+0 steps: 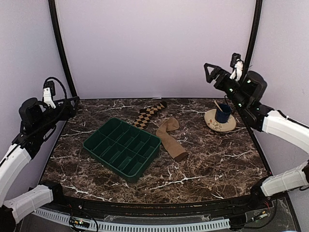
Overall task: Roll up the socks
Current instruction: Move the storage box to the corner of the board.
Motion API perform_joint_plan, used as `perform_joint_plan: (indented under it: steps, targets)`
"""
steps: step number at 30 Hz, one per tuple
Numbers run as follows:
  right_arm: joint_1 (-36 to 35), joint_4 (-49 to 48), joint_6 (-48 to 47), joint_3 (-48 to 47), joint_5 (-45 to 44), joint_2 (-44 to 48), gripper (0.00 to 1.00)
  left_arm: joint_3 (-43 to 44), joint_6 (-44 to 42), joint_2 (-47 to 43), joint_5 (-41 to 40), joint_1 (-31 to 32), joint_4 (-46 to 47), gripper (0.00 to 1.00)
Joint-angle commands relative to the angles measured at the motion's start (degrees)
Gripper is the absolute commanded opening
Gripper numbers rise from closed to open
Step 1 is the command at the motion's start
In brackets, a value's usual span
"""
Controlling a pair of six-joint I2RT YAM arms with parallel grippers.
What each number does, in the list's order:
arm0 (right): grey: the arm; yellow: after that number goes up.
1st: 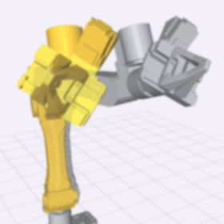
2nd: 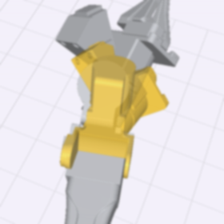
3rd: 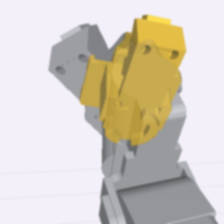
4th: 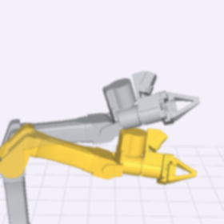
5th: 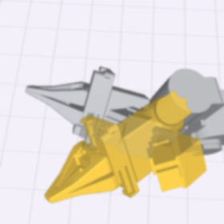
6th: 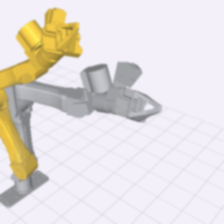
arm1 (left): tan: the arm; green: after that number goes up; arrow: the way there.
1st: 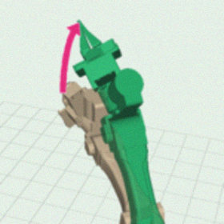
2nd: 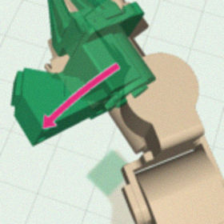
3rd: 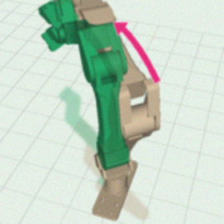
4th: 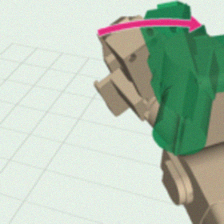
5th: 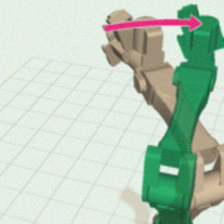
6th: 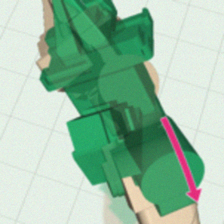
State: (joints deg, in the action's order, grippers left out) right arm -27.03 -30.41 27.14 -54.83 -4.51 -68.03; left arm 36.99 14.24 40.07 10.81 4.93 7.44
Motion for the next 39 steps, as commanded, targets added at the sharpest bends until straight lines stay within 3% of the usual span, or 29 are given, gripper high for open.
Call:
perform_joint_plan:
  steps: [1, 8, 13, 17, 23, 29, 39]
  targets:
    - [-7.08, 17.1, -4.71, 1.9, -20.58, -4.61, 1.0, 2.37, -0.17, 1.66, -5.26, 4.48, -8.84, 0.87]
    - [-22.51, 27.97, -3.8, 4.17, -36.98, -13.47, 0.95, 3.35, -0.38, 8.09, -13.17, 13.42, -19.55, 0.85]
    - [-30.23, 34.36, 1.87, 5.36, -38.8, -17.06, 0.79, 5.82, 4.02, 14.94, -15.56, 16.5, -25.42, 0.78]
    - [-34.57, 38.31, 4.66, 6.1, -38.38, -19.2, 0.77, 7.29, 7.39, 17.06, -17.01, 16.52, -29.12, 0.73]
    - [-37.02, 42.24, 5.92, 4.94, -32.83, -24.79, 0.77, 7.61, 11.62, 19.42, -15.08, 16.52, -32.7, 0.69]
    - [-37.49, 39.9, 6.26, 6.0, -29.6, -26.07, 0.78, 6.7, 13.88, 22.2, -13.19, 16.51, -33.08, 0.64]
    - [-37.57, 38.7, 3.32, 1.9, -25.21, -28.85, 0.8, 6.32, 13.52, 25.34, -21.99, 16.49, -35.34, 0.61]
